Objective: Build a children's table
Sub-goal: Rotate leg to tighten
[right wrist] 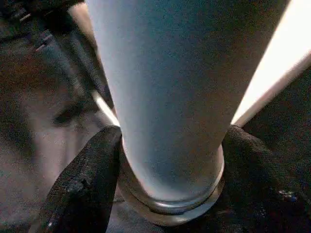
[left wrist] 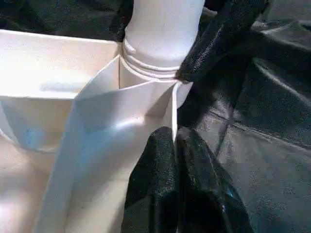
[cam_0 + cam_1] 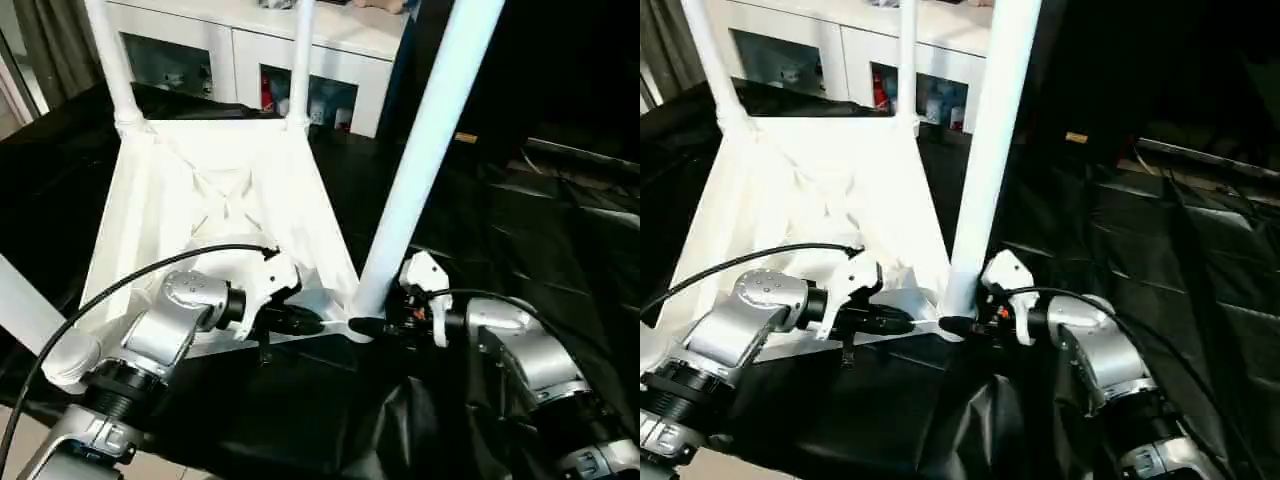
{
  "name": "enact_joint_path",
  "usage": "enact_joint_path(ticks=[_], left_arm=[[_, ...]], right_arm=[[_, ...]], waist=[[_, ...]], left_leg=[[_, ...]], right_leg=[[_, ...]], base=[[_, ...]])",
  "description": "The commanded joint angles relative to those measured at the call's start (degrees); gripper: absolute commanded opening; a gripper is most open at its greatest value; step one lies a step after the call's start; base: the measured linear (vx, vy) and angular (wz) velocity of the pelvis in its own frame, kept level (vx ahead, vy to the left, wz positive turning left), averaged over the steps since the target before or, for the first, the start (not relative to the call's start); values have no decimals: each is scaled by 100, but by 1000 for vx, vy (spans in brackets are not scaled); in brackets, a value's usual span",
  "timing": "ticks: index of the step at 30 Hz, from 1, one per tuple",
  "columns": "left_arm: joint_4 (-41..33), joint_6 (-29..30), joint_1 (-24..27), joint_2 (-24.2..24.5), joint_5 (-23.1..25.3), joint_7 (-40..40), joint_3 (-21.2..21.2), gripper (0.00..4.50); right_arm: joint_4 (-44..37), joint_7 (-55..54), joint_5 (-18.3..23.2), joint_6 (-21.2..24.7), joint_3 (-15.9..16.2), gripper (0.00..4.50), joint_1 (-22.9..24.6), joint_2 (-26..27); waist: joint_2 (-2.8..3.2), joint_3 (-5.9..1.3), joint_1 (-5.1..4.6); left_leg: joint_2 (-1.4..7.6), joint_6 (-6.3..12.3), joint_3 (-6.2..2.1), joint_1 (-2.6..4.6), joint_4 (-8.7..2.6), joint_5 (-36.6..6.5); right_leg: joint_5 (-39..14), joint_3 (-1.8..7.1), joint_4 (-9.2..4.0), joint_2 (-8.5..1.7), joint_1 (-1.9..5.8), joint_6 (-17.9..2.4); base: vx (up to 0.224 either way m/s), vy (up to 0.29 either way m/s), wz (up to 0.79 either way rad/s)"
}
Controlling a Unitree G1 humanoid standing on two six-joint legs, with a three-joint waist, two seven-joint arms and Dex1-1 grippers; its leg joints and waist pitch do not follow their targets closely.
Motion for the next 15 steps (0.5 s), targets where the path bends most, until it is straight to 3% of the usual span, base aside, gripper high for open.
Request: enact_joint_path(ticks=[1,4,7,8,9,10,11,12,14,15], left_arm=[[87,69,2,-227,-127,245,72,0],[587,364,-319,-777,274,1285,21,0],[716,441,-409,-949,332,1529,20,0],[987,461,-569,-1246,421,1889,-8,0],[1264,468,-732,-1518,506,2252,-19,0],[1446,468,-837,-1698,561,2493,-27,0],[1446,468,-837,-1698,561,2493,-27,0],[1680,413,-977,-1859,623,2721,-47,0],[1736,401,-1012,-1884,644,2756,-61,0],[1833,367,-1072,-1899,700,2774,-102,0]], right_arm=[[240,-512,-98,267,-124,271,32,112],[291,-1307,79,570,-426,270,35,665],[304,-1504,86,575,-463,270,31,804],[375,-1930,3,521,-496,270,-9,1033],[460,-2320,-63,449,-533,270,-65,1258],[513,-2579,-106,401,-556,270,-100,1405],[513,-2579,-106,401,-556,270,-100,1405],[469,-2545,-281,130,-356,270,-112,1457],[425,-2475,-285,59,-315,270,-105,1467],[263,-2208,-329,-164,-192,270,-59,1424]], waist=[[-41,-272,20],[-43,-269,20],[-43,-284,50],[-41,-289,57],[19,-279,52],[9,-283,42],[-7,-292,50],[4,-287,58],[-11,-296,76],[-4,-295,77]], left_leg=[[147,133,-49,-11,-358,-1009],[156,17,-41,45,-356,-1170],[155,3,-42,56,-355,-1203],[151,20,-42,59,-351,-1200],[142,-21,-43,61,-363,-1255],[143,-89,-45,78,-365,-1311],[139,-103,-45,87,-361,-1326],[140,-75,-54,51,-370,-1313],[135,-32,-40,92,-352,-1365],[139,16,-46,61,-358,-1327]], right_leg=[[-1434,195,-439,-346,269,-950],[-1759,213,-491,-351,217,-834],[-1504,214,-485,-347,224,-857],[-1485,215,-480,-347,229,-859],[-1575,220,-495,-345,212,-843],[-1634,217,-511,-340,196,-816],[-1644,217,-518,-341,200,-814],[-1582,210,-516,-345,230,-790],[-1559,216,-529,-341,209,-772],[-1463,222,-522,-347,230,-791]], base=[[0,0,0],[0,0,0],[0,0,0],[0,0,0],[0,0,0],[0,0,0],[0,0,0],[0,0,0],[0,0,0],[0,0,0]])
